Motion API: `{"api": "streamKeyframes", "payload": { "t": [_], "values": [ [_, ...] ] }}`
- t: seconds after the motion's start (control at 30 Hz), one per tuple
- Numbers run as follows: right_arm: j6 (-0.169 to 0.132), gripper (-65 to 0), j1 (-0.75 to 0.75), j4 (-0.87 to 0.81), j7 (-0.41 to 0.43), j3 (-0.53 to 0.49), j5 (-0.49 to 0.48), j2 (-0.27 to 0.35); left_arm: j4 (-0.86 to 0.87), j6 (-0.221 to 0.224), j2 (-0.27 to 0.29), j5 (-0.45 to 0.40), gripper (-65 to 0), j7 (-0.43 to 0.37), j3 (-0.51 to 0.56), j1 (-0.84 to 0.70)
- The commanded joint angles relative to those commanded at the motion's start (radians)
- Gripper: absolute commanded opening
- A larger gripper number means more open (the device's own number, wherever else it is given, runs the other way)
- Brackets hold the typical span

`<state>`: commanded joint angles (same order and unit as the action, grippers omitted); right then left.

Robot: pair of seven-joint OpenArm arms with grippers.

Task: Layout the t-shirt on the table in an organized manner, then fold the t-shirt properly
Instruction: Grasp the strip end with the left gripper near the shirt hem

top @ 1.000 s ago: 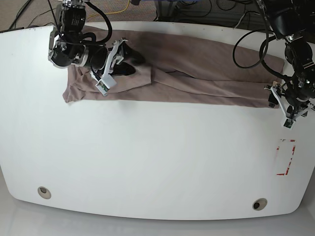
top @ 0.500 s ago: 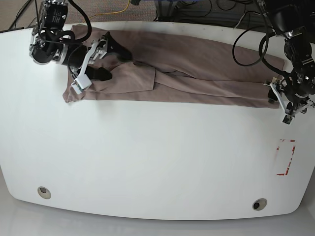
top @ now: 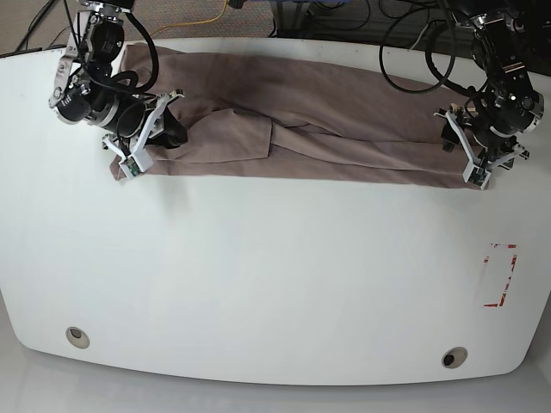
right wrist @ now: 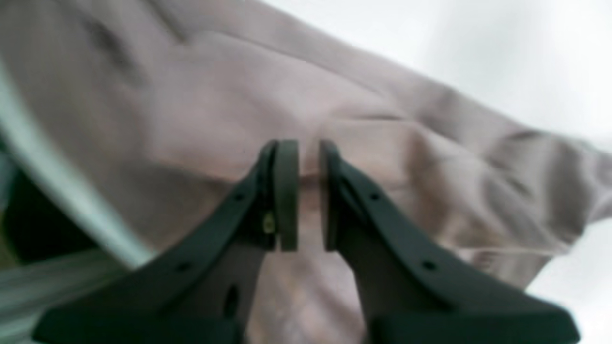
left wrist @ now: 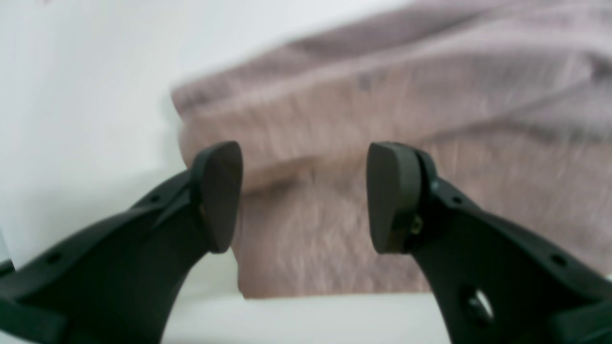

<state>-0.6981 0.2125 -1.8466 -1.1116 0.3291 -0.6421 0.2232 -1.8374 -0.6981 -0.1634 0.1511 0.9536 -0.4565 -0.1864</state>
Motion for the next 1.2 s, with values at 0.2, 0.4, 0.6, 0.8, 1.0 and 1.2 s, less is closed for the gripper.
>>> {"api": "streamKeyframes", "payload": {
  "t": [0.2, 0.4, 0.6, 0.8, 1.0, 1.2],
  "values": [
    [0.0, -55.5, 0.002, 0.138, 0.126, -0.028, 0.164, -0.002, 0.061, 0.0, 0.005, -0.002, -26.5, -0.014, 0.0, -0.002],
    [0.0, -55.5, -0.002, 0.25, 0.218, -0.028, 0.269, 0.011, 0.153, 0.0, -0.002, -0.006, -26.5, -0.017, 0.0, -0.003],
    [0.0, -55.5, -0.072, 0.368, 0.282, -0.028, 0.273, 0.072, 0.206, 0.0, 0.0, -0.006, -26.5, -0.018, 0.005, 0.003],
    [0.0, -55.5, -0.155, 0.459, 0.299, -0.028, 0.273, 0.121, 0.233, 0.0, 0.002, -0.003, -26.5, -0.017, 0.052, 0.043],
    [0.0, -55.5, -0.164, 0.456, 0.302, -0.028, 0.273, 0.124, 0.114, 0.0, 0.002, 0.04, -26.5, 0.058, 0.058, 0.054],
    [0.0, -55.5, -0.167, 0.456, 0.299, -0.029, 0.276, 0.117, -0.011, 0.0, -0.002, 0.226, -26.1, 0.196, -0.064, 0.069]
  ]
}}
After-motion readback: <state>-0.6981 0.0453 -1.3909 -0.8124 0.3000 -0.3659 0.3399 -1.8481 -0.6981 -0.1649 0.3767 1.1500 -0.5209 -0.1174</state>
